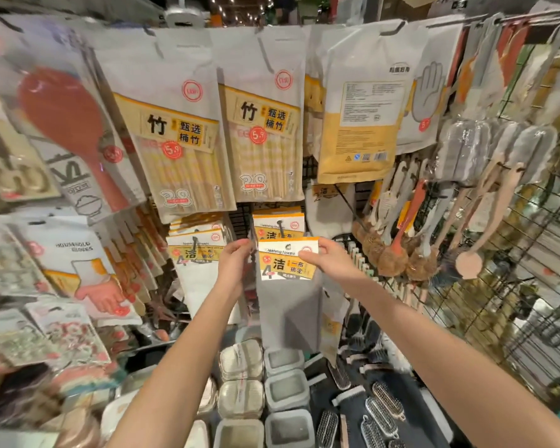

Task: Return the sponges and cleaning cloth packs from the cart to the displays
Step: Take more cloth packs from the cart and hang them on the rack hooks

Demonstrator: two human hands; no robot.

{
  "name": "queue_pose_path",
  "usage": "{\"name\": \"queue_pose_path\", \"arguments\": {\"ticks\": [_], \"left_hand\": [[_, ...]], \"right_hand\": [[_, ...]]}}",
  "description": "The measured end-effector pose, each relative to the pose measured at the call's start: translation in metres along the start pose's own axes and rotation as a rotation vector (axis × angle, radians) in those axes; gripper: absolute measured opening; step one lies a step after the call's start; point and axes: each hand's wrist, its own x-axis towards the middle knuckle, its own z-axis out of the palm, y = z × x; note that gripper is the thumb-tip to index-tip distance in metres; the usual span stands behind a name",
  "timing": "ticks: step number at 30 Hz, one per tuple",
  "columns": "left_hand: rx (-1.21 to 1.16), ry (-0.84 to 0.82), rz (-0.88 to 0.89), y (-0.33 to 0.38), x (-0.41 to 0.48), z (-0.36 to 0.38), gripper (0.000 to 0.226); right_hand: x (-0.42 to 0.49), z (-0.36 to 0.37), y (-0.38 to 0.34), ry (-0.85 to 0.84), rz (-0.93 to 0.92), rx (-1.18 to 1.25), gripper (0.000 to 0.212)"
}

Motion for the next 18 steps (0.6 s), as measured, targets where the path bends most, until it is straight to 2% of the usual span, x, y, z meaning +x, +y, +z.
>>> {"name": "queue_pose_path", "arguments": {"ticks": [5,10,13,18], "left_hand": [[0.167,-0.014,0.112,-0.009,-0.003,-0.023,0.013],[0.213,-0.016,0.151,-0.012,-0.013,-0.031,0.010],[0.230,-0.035,0.162,-0.014,-0.015,-0.036,0.011],[0.255,-0.064,0.145,-0.014,-0.017,-0.044,0.013]], "right_hand": [[0.010,0.003,0.006,0.002,-0.024,0.028,0.033],[0.025,0.009,0.014,0.103,-0.004,0.051,0.024],[0.046,0.011,0.014,0.176,-0.001,-0.049,0.017],[0.090,0.017,0.004,0.333,0.079,-0.336,0.038]]}}
